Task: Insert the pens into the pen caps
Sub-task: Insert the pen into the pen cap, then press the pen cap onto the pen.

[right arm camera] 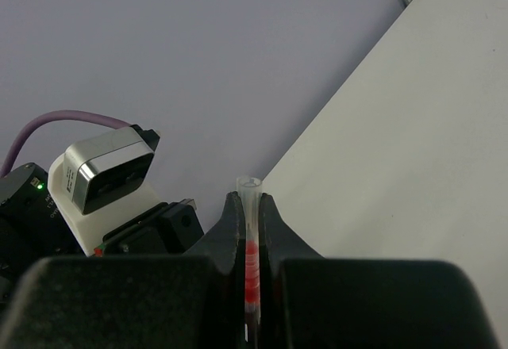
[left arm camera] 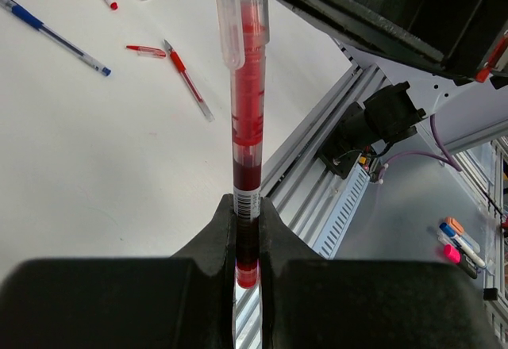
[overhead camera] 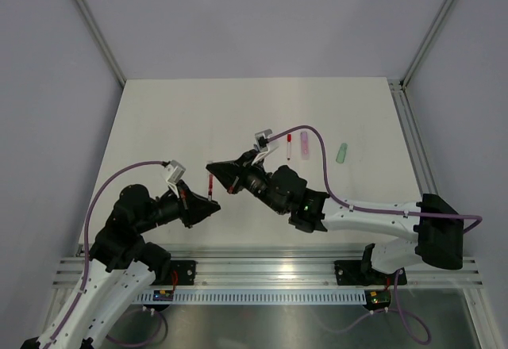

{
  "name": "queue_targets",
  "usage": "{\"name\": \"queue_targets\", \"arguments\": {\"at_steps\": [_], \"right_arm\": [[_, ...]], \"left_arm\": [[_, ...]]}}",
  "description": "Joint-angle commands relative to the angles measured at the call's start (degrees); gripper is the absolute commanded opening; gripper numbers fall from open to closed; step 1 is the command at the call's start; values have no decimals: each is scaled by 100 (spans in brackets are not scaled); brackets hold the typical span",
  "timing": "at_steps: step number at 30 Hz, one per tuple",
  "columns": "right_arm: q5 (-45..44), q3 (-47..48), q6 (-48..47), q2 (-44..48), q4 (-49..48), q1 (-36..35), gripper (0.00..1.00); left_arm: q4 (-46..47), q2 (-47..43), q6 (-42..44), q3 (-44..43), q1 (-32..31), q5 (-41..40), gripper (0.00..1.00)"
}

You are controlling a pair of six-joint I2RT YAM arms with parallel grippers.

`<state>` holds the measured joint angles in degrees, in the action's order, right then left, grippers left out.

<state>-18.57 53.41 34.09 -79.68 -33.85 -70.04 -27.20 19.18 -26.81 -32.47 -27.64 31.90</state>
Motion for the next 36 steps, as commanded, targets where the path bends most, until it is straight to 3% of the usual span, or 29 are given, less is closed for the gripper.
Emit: {"name": "queue_targets", "arguments": {"at_steps": [1, 11, 24, 36], "right_arm": [[99, -190, -113, 128, -271, -203, 0], [143, -357, 63, 22, -307, -370, 0], [1092, -498, 564, 154, 1125, -422, 0], [1049, -885, 511, 190, 1644, -853, 0]], "left_arm": [[417, -55, 18, -31, 74, 62, 0], [584, -99, 26, -224, 74, 10, 0], [865, 402, 185, -716, 74, 123, 0], [1217, 815, 35, -998, 83, 150, 0]]}}
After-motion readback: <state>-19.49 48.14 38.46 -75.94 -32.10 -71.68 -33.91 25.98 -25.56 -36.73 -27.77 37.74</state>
